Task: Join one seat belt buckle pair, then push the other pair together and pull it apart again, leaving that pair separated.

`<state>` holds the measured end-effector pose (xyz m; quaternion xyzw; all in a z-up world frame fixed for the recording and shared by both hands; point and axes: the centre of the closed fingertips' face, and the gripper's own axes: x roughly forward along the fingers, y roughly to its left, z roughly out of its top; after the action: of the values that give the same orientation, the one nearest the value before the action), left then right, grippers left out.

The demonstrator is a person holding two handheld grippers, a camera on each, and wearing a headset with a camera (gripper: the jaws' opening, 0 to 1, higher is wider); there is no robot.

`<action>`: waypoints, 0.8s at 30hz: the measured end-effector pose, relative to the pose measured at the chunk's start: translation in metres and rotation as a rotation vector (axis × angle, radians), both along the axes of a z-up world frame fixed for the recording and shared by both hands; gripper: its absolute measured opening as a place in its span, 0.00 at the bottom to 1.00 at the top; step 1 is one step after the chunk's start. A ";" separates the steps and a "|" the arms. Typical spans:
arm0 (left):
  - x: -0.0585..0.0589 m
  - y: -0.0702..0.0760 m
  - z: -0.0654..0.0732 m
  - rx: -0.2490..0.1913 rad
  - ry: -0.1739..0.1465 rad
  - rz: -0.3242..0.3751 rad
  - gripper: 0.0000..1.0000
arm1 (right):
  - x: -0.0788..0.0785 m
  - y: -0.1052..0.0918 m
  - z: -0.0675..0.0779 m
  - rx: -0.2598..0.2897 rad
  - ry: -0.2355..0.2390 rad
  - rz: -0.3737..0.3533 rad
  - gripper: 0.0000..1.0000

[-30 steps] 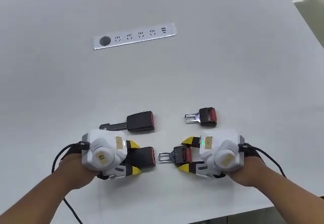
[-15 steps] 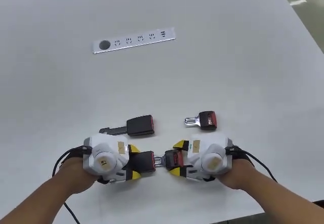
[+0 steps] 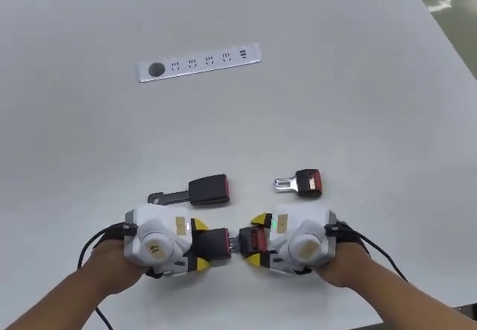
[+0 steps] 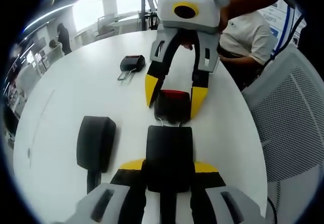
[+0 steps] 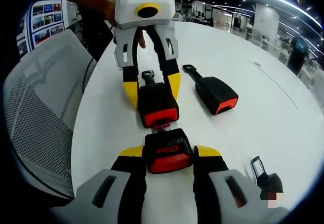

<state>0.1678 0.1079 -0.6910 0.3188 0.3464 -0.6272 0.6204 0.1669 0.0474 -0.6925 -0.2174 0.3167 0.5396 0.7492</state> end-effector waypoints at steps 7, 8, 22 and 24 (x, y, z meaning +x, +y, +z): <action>-0.001 0.000 0.001 0.008 -0.001 -0.009 0.33 | -0.001 0.008 0.000 0.017 -0.001 -0.029 0.33; -0.001 0.000 0.001 0.009 -0.003 -0.010 0.33 | -0.001 0.009 0.000 0.019 0.002 -0.035 0.33; -0.007 0.000 0.004 0.009 -0.004 -0.019 0.34 | -0.002 0.012 0.009 -0.017 -0.004 -0.026 0.34; -0.007 0.001 0.004 0.003 -0.003 -0.021 0.34 | -0.002 0.011 0.008 -0.014 -0.006 -0.021 0.34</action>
<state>0.1607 0.1093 -0.6874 0.3242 0.3432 -0.6327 0.6138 0.1652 0.0588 -0.6845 -0.2208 0.3206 0.5288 0.7542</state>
